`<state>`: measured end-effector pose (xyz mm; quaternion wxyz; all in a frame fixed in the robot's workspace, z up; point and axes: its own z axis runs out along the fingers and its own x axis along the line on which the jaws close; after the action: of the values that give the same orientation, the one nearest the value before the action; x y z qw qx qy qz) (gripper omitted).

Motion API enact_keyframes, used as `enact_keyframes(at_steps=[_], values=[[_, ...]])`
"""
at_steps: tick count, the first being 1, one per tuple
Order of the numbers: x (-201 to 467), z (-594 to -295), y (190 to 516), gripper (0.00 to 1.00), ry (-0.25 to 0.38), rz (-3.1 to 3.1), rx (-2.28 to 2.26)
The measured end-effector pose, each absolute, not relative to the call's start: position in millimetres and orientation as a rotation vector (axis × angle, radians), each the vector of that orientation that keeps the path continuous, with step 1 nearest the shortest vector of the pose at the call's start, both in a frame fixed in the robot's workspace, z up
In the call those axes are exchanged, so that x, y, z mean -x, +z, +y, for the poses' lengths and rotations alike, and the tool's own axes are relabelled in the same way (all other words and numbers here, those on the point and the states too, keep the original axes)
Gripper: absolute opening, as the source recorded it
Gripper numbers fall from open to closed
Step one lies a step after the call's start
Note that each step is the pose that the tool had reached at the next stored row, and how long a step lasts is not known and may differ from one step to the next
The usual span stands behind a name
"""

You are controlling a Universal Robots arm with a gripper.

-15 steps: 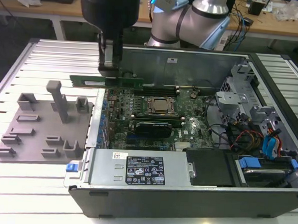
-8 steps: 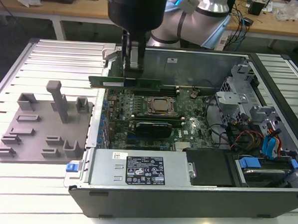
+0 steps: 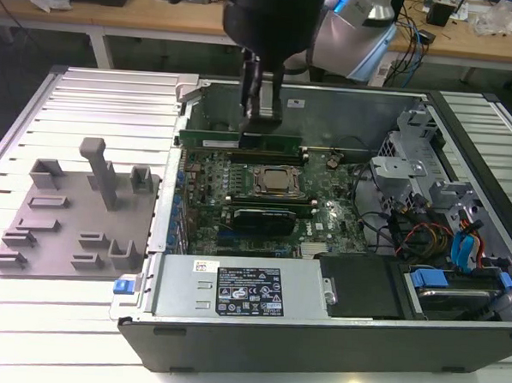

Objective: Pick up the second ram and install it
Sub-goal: 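Pick up the second ram and move it above second insertion slot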

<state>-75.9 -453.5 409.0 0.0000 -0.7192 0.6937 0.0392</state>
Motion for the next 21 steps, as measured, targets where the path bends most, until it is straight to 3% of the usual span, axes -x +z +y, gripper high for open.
enact_keyframes(at_steps=[8,21], values=[[44.8,-402.5,405.5,0.11,0.127,2.181,2.261],[6.2,-386.3,375.8,0.11,0.148,2.19,2.269]])
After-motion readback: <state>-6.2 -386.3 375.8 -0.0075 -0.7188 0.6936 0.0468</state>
